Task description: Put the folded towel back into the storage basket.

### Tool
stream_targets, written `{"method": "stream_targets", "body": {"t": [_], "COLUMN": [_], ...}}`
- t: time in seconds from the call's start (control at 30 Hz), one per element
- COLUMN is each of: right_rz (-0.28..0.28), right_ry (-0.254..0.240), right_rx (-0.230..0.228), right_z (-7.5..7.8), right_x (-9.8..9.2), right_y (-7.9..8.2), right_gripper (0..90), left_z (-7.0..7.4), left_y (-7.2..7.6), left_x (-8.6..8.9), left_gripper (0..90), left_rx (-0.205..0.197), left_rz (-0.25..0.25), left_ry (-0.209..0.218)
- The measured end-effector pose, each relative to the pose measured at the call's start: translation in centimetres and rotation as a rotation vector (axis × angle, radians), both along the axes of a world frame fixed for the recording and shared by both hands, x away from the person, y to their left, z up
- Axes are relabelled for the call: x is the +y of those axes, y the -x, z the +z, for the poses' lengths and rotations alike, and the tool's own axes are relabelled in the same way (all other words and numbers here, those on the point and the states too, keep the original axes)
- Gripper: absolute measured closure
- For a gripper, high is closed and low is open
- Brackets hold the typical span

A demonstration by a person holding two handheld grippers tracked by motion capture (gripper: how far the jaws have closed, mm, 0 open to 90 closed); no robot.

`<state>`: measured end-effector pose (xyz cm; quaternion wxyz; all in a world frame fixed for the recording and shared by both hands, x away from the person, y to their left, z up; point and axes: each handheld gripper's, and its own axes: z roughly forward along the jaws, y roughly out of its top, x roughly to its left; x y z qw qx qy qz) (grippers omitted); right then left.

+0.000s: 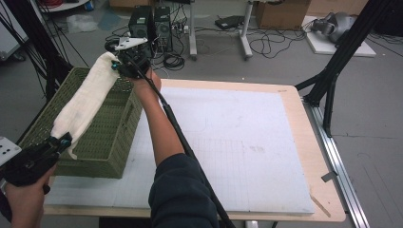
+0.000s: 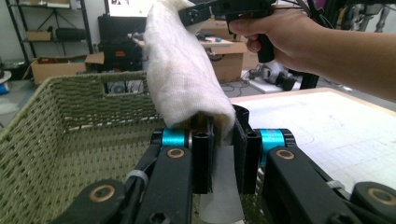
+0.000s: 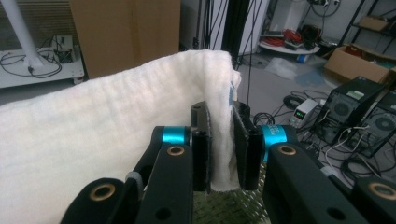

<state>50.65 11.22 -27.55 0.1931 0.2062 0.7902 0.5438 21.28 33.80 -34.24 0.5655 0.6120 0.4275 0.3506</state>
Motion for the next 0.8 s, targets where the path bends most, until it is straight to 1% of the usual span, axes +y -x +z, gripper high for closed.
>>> {"method": "stream_targets", "body": {"t": [0.03,0.07,0.1,0.13,0.17,0.2,0.23,0.27,0.4,0.43,0.5,0.53,0.6,0.63,0.73,0.8], "right_rz": [-0.009,-0.013,-0.016,-0.021,-0.046,-0.086,-0.091,-0.085,-0.064,-0.058,-0.054,-0.05,-0.039,-0.038,-0.028,-0.024], "right_ry": [0.003,0.005,0.014,0.017,0.021,0.018,0.006,-0.008,-0.003,-0.003,-0.008,-0.006,-0.008,-0.009,-0.015,-0.013], "right_rx": [0.009,0.015,0.021,0.028,0.03,0.038,0.049,0.058,0.067,0.06,0.07,0.064,0.062,0.065,0.068,0.076], "right_z": [-0.3,-0.6,-1.1,-1.4,-1.8,-2.3,-2.5,-2.6,-2.6,-2.5,-2.3,-2.3,-2.2,-2.2,-2.2,-2.3], "right_x": [0.4,0.7,1.2,1.5,1.8,2.2,2.2,2.2,1.6,1.2,0.5,0.2,-0.7,-1.1,-2.5,-3.3], "right_y": [-0.1,-0.1,-0.2,-0.3,-0.4,-0.3,-0.3,-0.3,0.1,0.2,0.5,0.6,1.0,1.2,1.9,2.3], "right_gripper": [79.8,79.8,78.2,68.1,51.8,43.2,41.2,40.3,39.5,39.5,39.2,39.1,38.8,38.6,36.5,33.4], "left_z": [-0.1,-0.2,-0.2,-0.2,-0.2,-0.2,-0.2,-0.1,0.0,0.1,0.1,0.2,0.2,0.3,0.4,0.4], "left_y": [-0.1,-0.2,-0.3,-0.4,-0.5,-0.5,-0.4,-0.4,-0.3,-0.3,-0.4,-0.4,-0.5,-0.5,-0.7,-0.8], "left_x": [0.0,0.1,0.2,0.3,0.4,0.5,0.5,0.6,0.6,0.5,0.4,0.2,0.1,0.0,-0.4,-0.7], "left_gripper": [76.7,71.4,63.6,54.0,46.0,42.5,40.5,38.2,36.1,35.2,34.3,33.7,30.0,28.2,21.0,16.1], "left_rx": [0.014,0.038,0.055,0.073,0.081,0.077,0.071,0.07,0.066,0.066,0.067,0.068,0.069,0.07,0.076,0.078], "left_rz": [0.01,0.028,0.043,0.071,0.098,0.106,0.119,0.132,0.126,0.122,0.11,0.101,0.091,0.085,0.064,0.056], "left_ry": [-0.001,-0.009,-0.015,-0.017,-0.012,-0.007,-0.003,-0.003,-0.004,-0.003,-0.008,-0.01,-0.004,0.002,0.041,0.059]}}
